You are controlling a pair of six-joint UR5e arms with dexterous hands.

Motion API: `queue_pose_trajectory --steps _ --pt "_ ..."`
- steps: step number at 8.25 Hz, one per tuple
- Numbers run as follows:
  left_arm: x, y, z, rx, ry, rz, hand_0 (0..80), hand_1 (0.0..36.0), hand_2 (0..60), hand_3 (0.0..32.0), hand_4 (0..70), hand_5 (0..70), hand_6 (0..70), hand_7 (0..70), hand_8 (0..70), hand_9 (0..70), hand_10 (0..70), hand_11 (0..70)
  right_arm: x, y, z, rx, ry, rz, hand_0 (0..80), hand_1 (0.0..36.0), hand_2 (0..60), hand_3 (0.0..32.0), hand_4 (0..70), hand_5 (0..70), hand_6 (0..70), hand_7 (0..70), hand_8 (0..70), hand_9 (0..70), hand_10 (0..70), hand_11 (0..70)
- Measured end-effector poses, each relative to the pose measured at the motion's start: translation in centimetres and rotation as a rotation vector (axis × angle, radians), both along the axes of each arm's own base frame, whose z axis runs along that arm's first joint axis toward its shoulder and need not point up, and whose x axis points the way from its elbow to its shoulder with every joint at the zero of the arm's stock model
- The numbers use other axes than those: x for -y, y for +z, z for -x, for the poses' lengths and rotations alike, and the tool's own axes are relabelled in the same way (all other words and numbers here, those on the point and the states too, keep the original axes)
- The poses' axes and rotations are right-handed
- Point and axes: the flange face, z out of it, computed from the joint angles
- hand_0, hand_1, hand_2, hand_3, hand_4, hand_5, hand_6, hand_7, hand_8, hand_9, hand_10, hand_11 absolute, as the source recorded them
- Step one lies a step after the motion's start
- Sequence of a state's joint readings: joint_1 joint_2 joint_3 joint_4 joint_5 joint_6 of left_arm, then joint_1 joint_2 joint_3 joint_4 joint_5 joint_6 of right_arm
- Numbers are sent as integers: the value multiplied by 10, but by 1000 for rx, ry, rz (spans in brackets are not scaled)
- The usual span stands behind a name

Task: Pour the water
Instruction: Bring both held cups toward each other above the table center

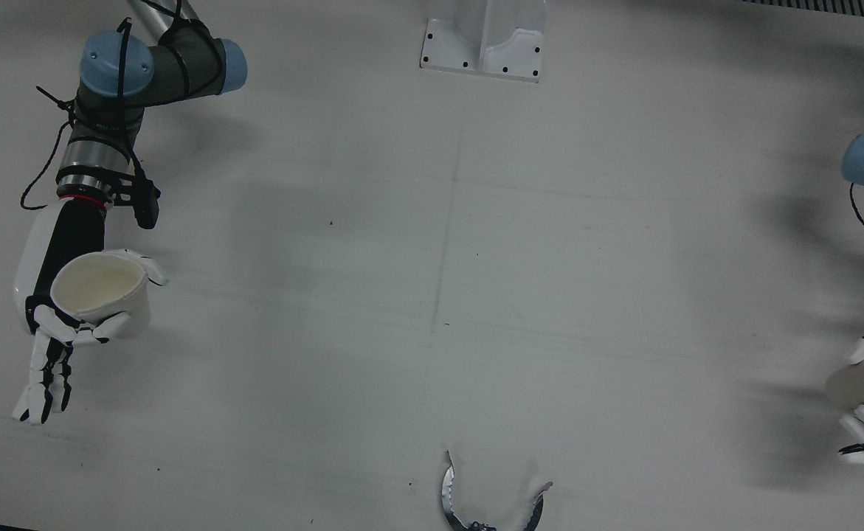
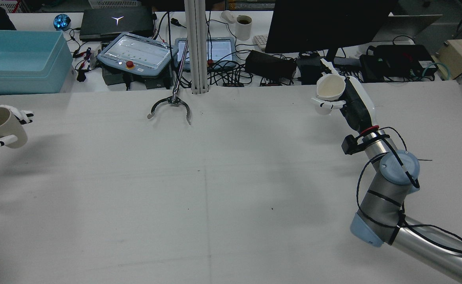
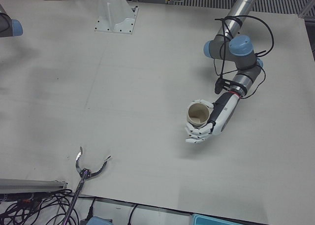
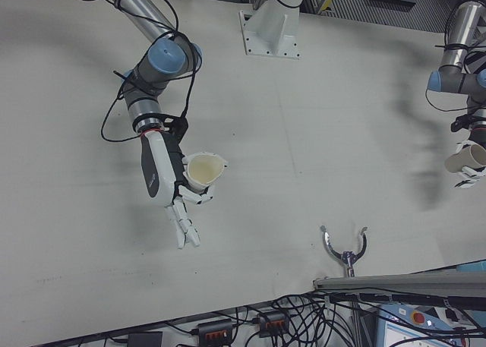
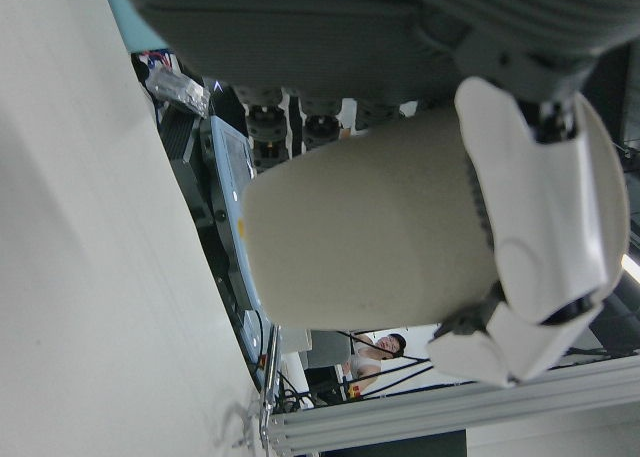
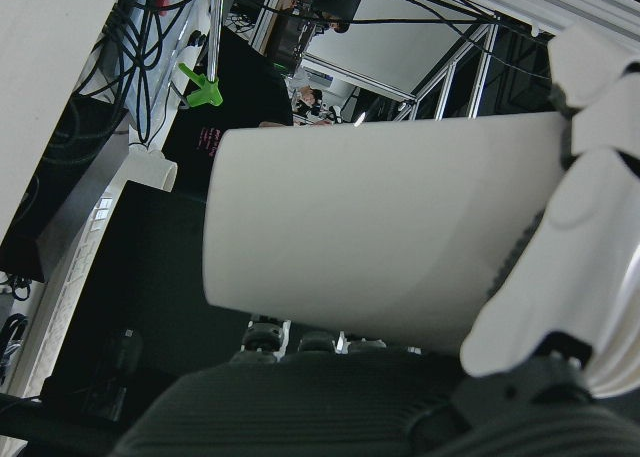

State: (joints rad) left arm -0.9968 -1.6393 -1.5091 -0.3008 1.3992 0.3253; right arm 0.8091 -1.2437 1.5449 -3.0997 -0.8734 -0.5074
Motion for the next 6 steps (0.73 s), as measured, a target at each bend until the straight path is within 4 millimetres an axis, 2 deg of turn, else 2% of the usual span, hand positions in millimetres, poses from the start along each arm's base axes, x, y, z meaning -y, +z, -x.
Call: queue_pose_trajectory --steps 2,3,4,6 --pt "19 -67 -70 -37 96 -57 508 360 600 0 469 700 343 426 180 257 146 231 2 -14 -13 8 17 -9 479 212 552 0 663 700 76 102 5 6 63 96" --pt "21 -96 -102 -55 137 -78 508 360 600 0 466 700 344 427 182 259 147 233 3 -21 -16 13 22 -16 478 211 548 0 653 700 80 118 6 9 64 95" --pt "21 -119 -126 -68 167 -93 509 360 600 0 463 700 345 427 182 258 147 232 3 -30 -18 17 27 -27 479 211 550 0 645 700 85 133 7 12 69 104" --pt "15 -150 -164 -88 215 -112 511 360 600 0 464 700 346 427 182 258 147 232 1 -62 -18 3 45 -72 480 215 571 0 670 700 102 158 10 17 78 117"
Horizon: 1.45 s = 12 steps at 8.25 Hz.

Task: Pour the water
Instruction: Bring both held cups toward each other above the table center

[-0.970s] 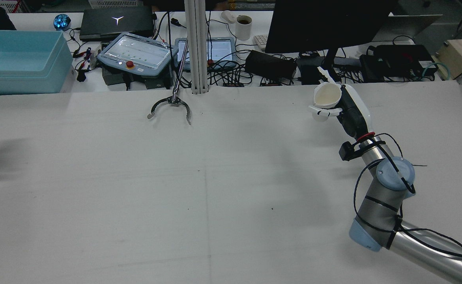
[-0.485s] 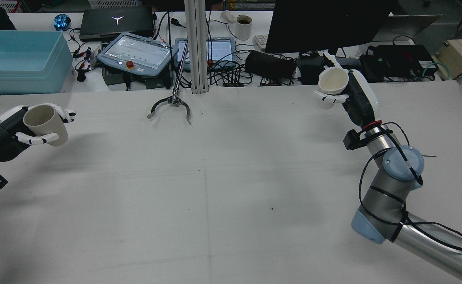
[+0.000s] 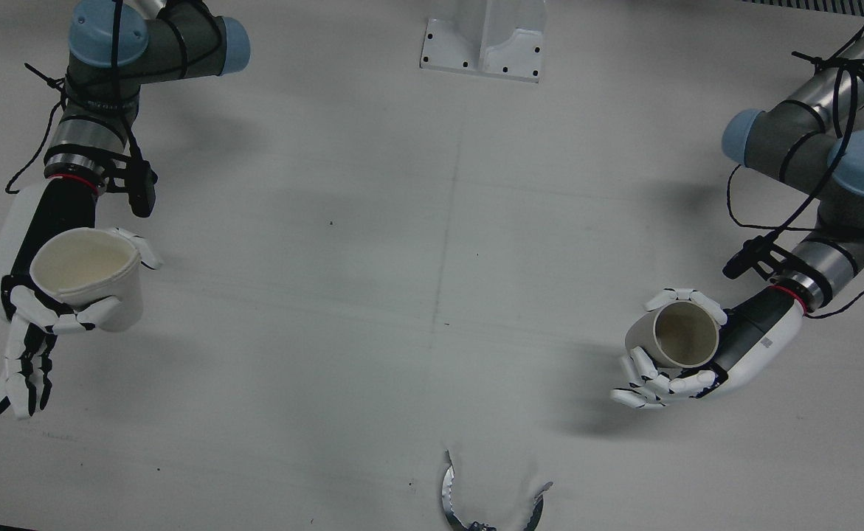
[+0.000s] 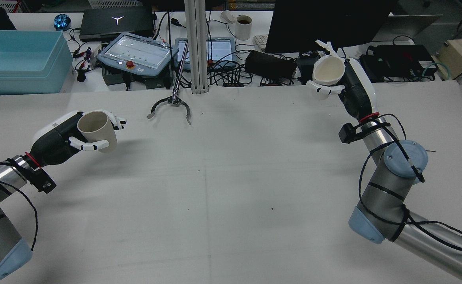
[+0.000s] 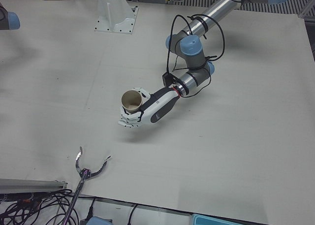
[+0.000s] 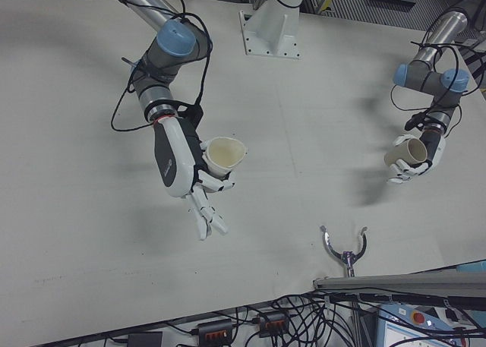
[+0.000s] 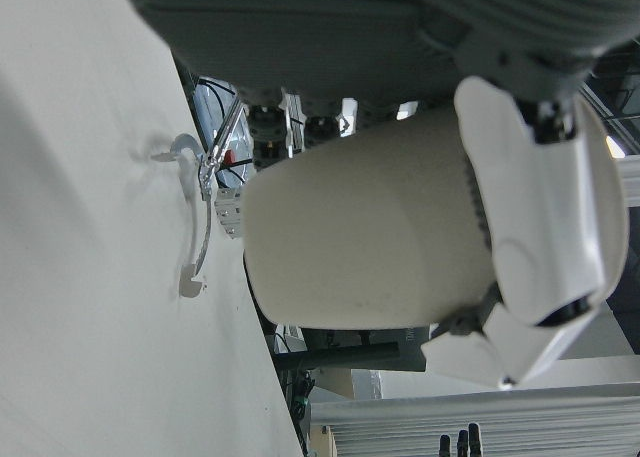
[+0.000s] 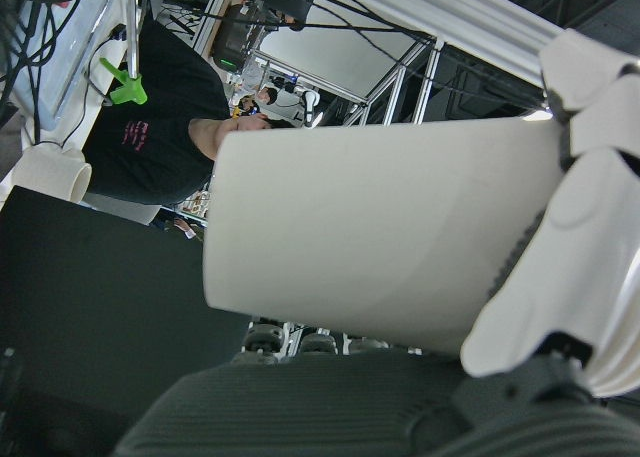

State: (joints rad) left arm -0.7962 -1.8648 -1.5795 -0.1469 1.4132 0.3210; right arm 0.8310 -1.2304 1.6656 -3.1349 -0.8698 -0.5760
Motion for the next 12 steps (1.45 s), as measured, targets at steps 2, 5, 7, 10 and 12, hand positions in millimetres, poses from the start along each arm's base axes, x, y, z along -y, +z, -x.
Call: queue_pose_trajectory --steps 2,5,7,10,12 --pt "-10 -26 -39 -17 48 -18 513 360 600 0 465 700 348 428 182 258 146 231 -7 -48 18 -24 9 -65 484 221 589 0 698 700 118 187 13 23 75 112" --pt "-25 -71 -75 -49 97 -45 515 360 600 0 464 700 349 429 182 258 146 231 -11 -94 48 -104 34 -119 485 232 600 0 700 700 141 232 18 32 86 129" --pt "-43 -90 -102 -70 130 -52 520 360 600 0 469 700 350 429 182 256 144 230 -12 -127 64 -160 60 -157 491 252 600 0 700 700 146 245 19 35 90 136" --pt "-45 -124 -118 -94 141 -68 522 360 600 0 463 700 347 425 179 253 144 229 -48 -195 76 -316 117 -278 483 280 600 0 700 700 166 283 23 42 101 153" --pt "-46 -132 -114 -107 140 -75 523 360 600 0 460 700 344 421 178 252 144 229 -71 -214 70 -451 123 -320 480 283 600 0 700 700 159 259 21 37 106 160"
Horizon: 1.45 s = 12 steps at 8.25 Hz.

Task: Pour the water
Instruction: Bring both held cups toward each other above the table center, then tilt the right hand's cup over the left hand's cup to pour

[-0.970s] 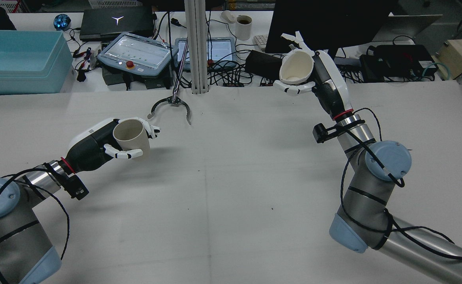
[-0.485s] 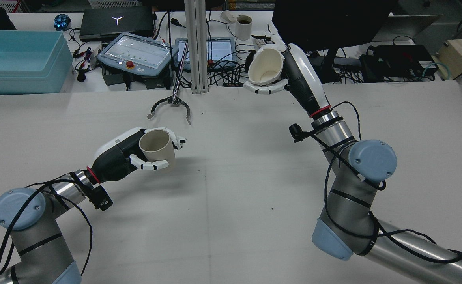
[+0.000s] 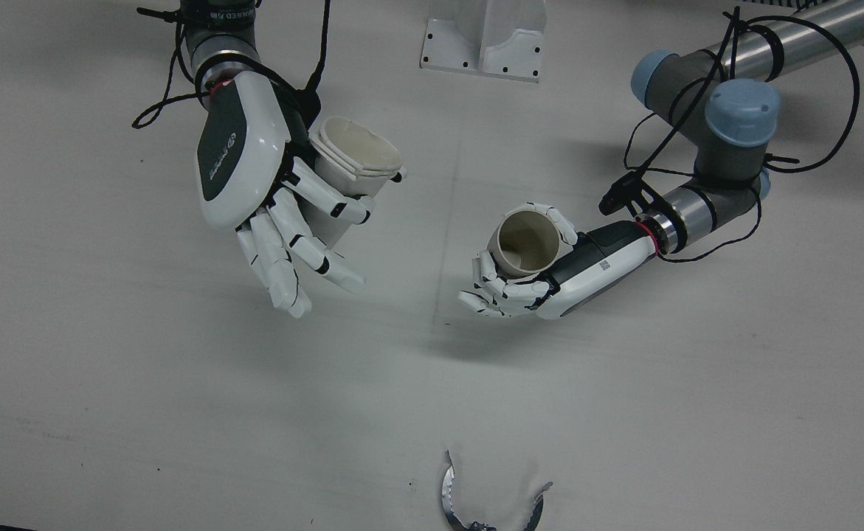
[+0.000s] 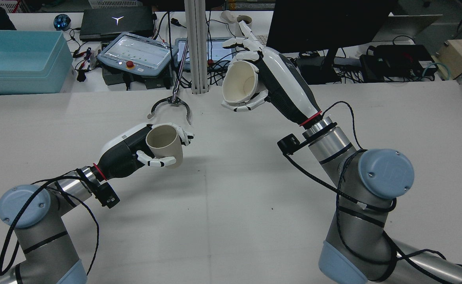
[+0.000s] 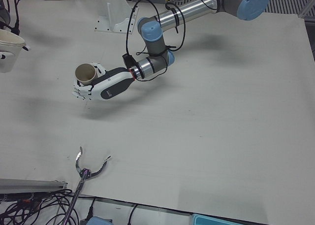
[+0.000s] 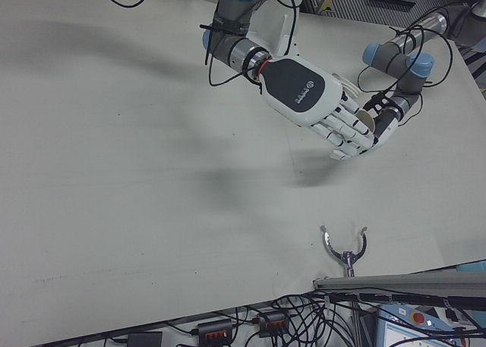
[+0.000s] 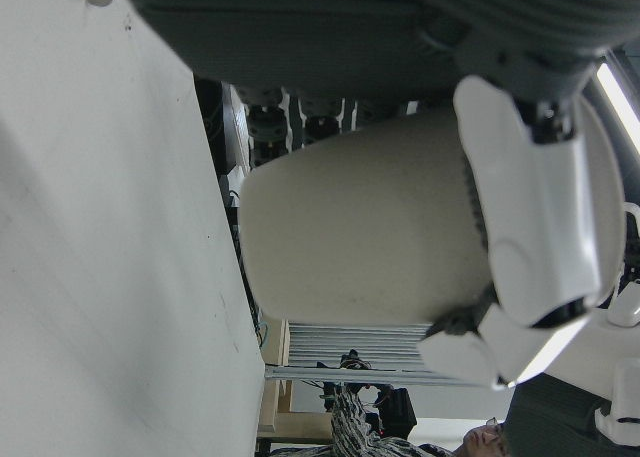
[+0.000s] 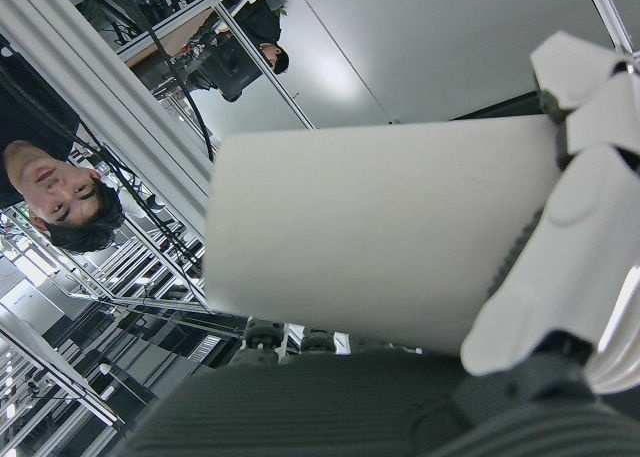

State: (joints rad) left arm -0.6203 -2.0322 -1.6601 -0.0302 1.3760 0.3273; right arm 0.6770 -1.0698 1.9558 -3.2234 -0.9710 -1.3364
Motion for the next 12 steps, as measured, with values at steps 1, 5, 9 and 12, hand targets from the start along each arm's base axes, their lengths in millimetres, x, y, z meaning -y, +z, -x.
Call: queue_pose_trajectory --steps 1,5,9,12 --pt "-2 -6 2 -9 1 -7 524 360 600 0 464 700 347 424 180 254 144 230 -6 5 -5 -66 8 15 483 289 600 0 700 700 155 243 20 34 107 162" --pt "-26 -40 -28 -29 45 -40 521 360 600 0 459 700 348 420 184 258 147 233 -14 13 -15 -175 29 53 492 311 600 0 700 700 157 237 21 33 104 158" --pt "-57 -56 -72 -31 104 -58 517 360 600 0 447 700 344 413 185 260 148 235 -33 -5 -38 -220 19 35 490 321 600 0 700 700 145 204 19 26 92 142" --pt "-54 -56 -69 -37 101 -55 524 360 600 0 460 700 347 416 185 259 147 234 -51 -3 -58 -264 3 36 481 329 600 0 700 700 136 183 17 22 82 127"
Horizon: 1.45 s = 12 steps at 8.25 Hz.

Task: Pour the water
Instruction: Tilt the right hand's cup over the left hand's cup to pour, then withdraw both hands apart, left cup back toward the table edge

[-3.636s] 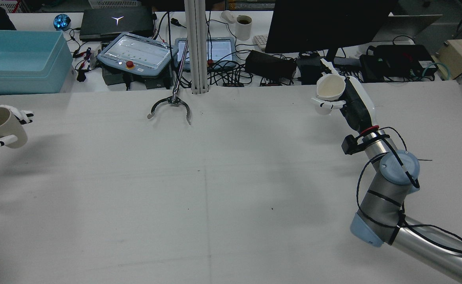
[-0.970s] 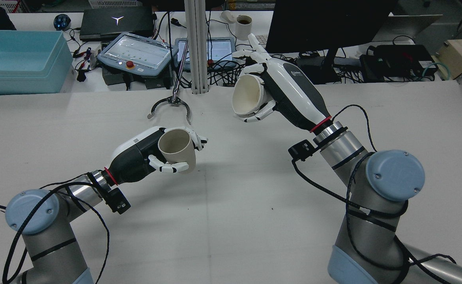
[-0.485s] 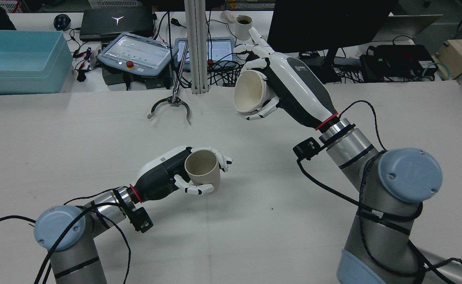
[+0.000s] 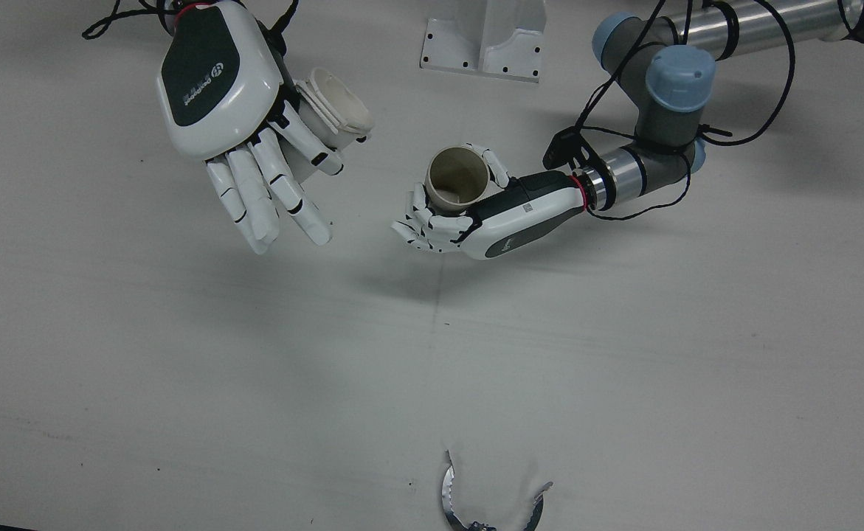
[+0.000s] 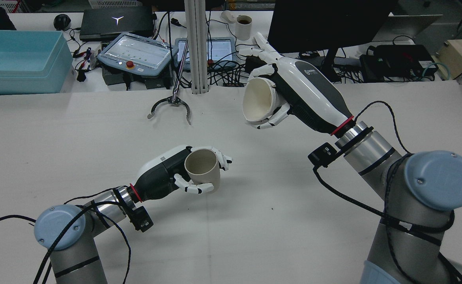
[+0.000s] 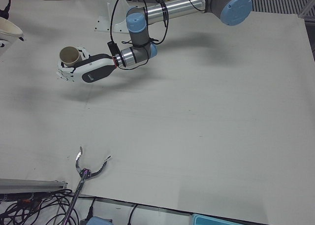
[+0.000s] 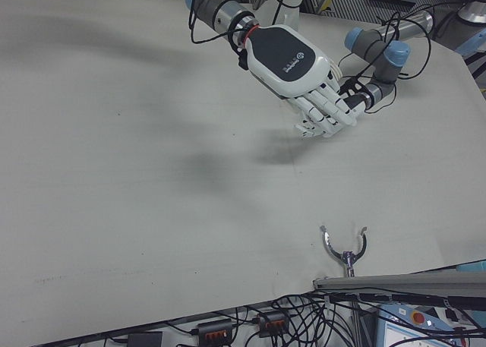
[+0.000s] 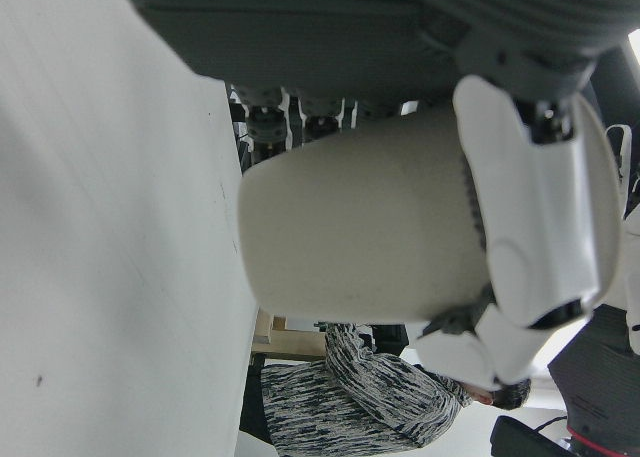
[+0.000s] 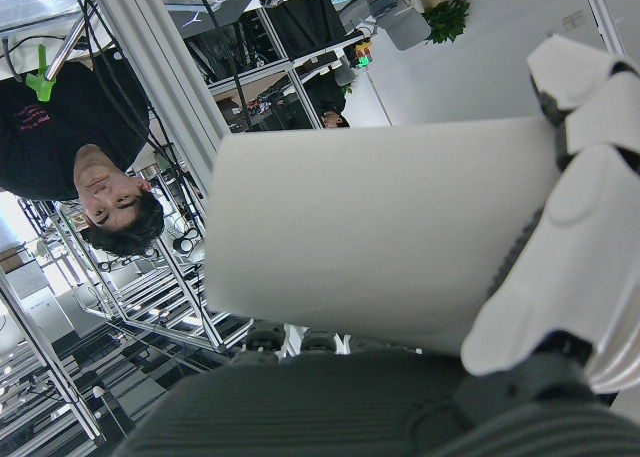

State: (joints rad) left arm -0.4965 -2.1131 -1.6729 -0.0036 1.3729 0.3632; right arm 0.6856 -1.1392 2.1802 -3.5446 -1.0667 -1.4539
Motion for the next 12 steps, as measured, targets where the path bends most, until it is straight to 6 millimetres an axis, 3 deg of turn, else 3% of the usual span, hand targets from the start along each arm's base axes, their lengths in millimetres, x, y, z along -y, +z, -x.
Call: queue_pose_trajectory --steps 4,7,8,9,10,11,12 --pt "0 -5 2 -9 1 -5 528 360 600 0 464 700 349 419 184 259 145 231 -3 2 -3 -9 -1 2 479 322 600 0 700 700 145 202 19 26 88 135" --pt "-2 -8 0 -12 2 -9 530 360 600 0 463 700 351 420 185 259 146 233 5 6 10 -28 -1 14 474 305 600 0 700 700 147 210 19 28 91 138" --pt "-2 -7 1 -10 0 -9 527 360 600 0 461 700 350 419 185 259 146 232 6 7 11 -27 0 17 475 251 600 0 651 700 134 184 16 22 83 125" --pt "4 -4 6 -6 -9 -5 521 360 600 0 455 700 345 410 184 257 146 231 5 10 4 -11 7 24 475 208 552 0 589 700 123 155 14 17 86 129" --pt "17 9 22 9 -35 8 532 360 600 0 478 700 347 402 186 258 149 237 4 25 -10 42 19 63 470 181 467 0 562 700 112 131 12 12 85 126" --pt "32 36 47 33 -66 35 529 360 600 0 471 700 343 396 184 256 148 235 3 51 -24 123 32 134 465 178 461 0 473 700 103 118 10 9 88 131" --pt "47 72 80 55 -103 70 530 360 600 0 469 700 342 396 183 254 147 234 3 78 -38 207 43 201 464 170 416 0 388 700 97 114 9 8 89 134"
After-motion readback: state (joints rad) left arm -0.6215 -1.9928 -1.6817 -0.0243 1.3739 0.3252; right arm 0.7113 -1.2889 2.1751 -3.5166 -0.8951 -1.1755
